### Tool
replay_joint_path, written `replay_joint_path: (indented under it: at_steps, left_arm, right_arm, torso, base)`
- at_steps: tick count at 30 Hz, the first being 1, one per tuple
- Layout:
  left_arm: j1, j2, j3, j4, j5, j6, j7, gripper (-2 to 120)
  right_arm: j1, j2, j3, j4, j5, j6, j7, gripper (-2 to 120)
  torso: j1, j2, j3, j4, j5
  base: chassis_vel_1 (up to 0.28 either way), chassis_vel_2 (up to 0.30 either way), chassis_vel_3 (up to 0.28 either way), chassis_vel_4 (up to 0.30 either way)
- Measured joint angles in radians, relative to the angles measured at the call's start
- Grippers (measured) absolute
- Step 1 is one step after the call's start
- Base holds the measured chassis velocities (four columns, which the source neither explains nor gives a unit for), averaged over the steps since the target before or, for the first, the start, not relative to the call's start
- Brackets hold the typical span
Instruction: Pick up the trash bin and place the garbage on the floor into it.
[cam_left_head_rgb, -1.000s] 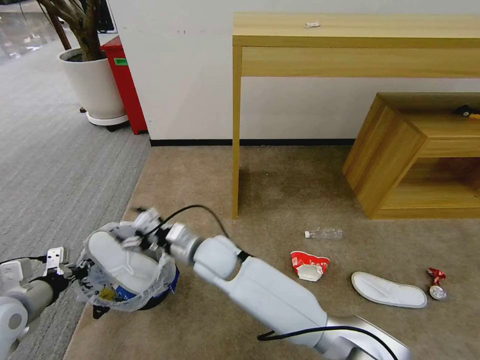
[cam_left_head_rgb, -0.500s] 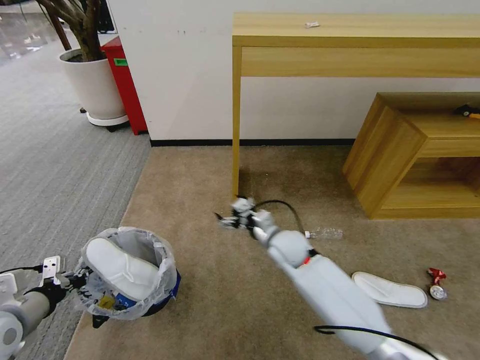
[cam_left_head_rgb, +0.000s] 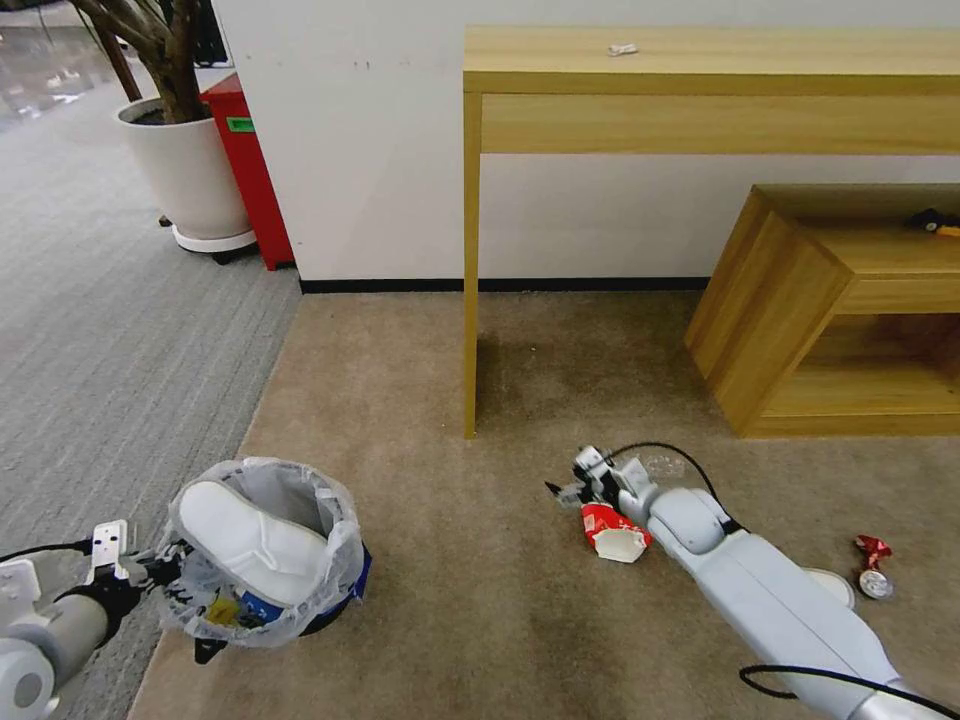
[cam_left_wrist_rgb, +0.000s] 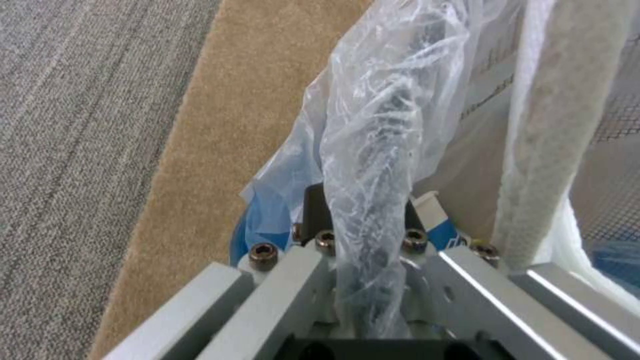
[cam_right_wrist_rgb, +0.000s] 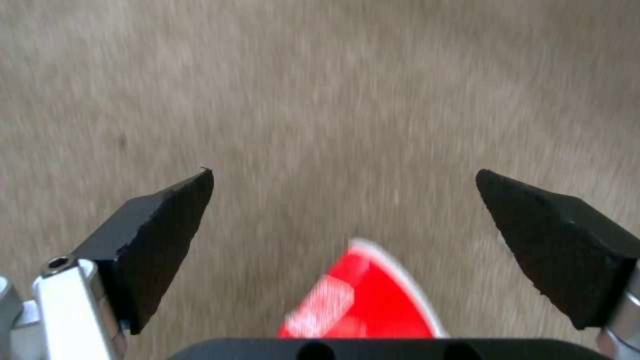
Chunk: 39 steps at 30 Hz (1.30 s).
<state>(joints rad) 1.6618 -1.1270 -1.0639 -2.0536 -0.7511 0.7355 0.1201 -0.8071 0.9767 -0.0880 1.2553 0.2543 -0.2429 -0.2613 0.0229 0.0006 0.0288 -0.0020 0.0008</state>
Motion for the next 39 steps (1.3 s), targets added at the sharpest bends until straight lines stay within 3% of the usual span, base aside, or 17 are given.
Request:
replay_joint_path:
  at_steps: [19,30,39]
  left_arm:
    - [-0.001,-0.003,0.003,-0.001,0.013,0.000,0.006,0]
    - [-0.003,-0.006,0.003,0.009,0.018,0.000,0.011,0]
    - [-0.003,-0.006,0.005,0.012,0.023,0.000,0.013,0]
  right_arm:
    - [0.011,-0.050,-0.010,0.004,-0.058,-0.224,-0.079,99]
    - [0.035,-0.046,-0.017,-0.084,-0.120,-0.189,-0.184,98]
    - [0.052,-0.006,-0.013,-0.185,-0.128,-0.121,-0.191,78]
  torso:
    - [0.000,0.000,0.000,0.0001,-0.0004]
    - [0.000,0.000,0.000,0.0001,-0.0003]
    - [0.000,0.000,0.000,0.0001,-0.0005]
  base:
    - [0.000,0.000,0.000,0.000]
    - [0.000,0.000,0.000,0.000]
    - [0.000,0.000,0.000,0.000]
